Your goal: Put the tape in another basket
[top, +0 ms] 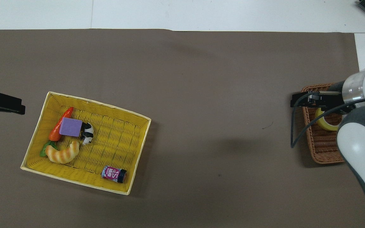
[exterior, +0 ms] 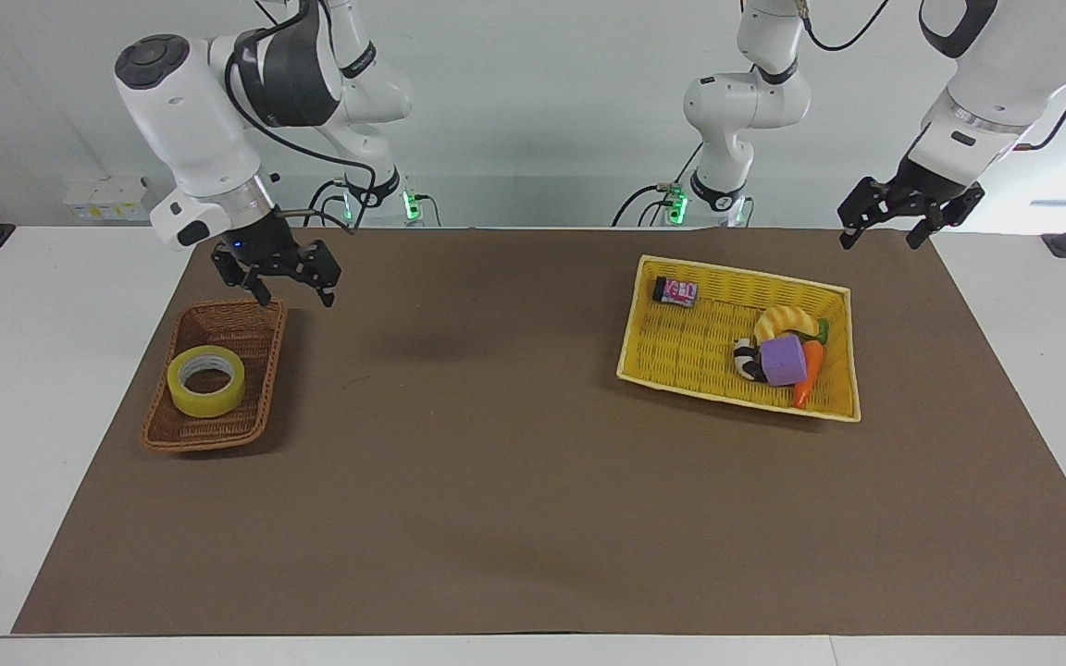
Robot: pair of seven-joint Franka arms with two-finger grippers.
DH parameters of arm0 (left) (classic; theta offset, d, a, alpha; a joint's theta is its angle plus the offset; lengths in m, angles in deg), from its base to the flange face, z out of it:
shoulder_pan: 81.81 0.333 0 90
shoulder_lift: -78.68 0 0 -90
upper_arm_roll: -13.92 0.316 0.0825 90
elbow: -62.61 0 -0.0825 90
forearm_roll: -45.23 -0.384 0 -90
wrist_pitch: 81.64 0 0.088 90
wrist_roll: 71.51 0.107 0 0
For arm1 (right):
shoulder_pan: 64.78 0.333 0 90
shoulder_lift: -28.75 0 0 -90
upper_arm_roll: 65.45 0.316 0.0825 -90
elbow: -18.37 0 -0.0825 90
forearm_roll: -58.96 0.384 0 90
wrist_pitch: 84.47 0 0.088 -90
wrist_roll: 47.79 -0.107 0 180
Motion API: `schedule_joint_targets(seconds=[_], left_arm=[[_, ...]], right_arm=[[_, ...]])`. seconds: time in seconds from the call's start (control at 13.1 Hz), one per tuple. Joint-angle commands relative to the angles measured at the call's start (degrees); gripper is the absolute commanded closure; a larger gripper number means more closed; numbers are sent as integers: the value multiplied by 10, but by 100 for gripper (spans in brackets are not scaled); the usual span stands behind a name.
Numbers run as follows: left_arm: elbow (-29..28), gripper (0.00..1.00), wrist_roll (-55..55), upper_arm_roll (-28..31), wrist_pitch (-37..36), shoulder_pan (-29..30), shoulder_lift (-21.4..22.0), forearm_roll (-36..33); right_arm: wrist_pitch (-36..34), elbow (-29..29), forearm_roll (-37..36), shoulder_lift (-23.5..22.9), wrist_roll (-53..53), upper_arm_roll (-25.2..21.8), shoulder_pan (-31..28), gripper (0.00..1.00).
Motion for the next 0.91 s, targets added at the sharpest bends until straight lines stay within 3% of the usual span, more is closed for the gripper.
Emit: schedule_joint_targets(seconds=[0.0,0.46,0.69,0.84], left_arm=[[-21,0,0,5,7,-8,16,-9],[9,0,1,5,-33,-8,11,-31],[52,0,0,5,-96,-8,3,-31],[53,0,0,4,-90,-8,6,-32]], right_arm=[[-2,-8,-15,20,-50,-1,18,0],[-104,-109,-14,29,-42,-30,-6,0],[-132,-102,-17,44,-29,-36,-23,0],[-137,-83,-17,58,-25,-36,-23,0]])
